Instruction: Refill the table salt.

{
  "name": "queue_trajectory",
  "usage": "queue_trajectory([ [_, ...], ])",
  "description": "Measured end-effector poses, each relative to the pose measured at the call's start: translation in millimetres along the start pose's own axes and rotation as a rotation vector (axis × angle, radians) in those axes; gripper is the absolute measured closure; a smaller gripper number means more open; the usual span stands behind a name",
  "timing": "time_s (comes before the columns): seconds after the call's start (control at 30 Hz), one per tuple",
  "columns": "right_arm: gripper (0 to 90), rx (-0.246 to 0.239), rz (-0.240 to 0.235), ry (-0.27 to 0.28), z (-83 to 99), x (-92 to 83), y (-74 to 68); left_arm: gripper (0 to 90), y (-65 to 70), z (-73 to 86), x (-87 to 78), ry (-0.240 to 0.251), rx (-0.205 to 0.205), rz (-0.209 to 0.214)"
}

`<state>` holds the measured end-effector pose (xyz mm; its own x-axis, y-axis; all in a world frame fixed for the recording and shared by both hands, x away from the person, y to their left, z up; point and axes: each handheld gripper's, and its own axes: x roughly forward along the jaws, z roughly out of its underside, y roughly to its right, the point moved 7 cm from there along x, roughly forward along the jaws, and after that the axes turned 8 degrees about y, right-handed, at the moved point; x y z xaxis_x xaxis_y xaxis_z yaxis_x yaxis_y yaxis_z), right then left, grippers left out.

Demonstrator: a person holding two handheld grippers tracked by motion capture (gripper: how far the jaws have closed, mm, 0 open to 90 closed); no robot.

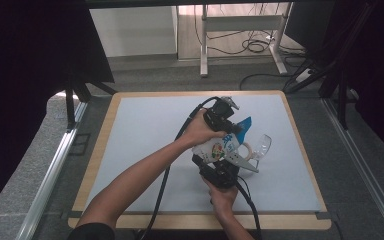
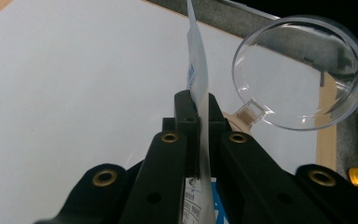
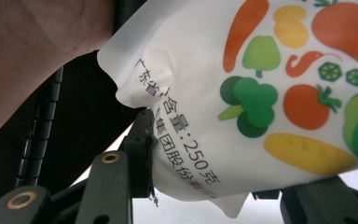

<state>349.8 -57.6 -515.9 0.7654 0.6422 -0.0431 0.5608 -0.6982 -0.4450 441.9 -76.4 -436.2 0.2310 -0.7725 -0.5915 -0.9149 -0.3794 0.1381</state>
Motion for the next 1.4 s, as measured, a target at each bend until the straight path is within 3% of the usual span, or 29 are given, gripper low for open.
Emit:
queue_trajectory([
  [1.4, 54.0, 0.015, 0.005, 0.016, -1.8, -1.9, 2.9, 89.8, -0.3, -2.7, 6.9, -0.03, -0.009, 0.034],
])
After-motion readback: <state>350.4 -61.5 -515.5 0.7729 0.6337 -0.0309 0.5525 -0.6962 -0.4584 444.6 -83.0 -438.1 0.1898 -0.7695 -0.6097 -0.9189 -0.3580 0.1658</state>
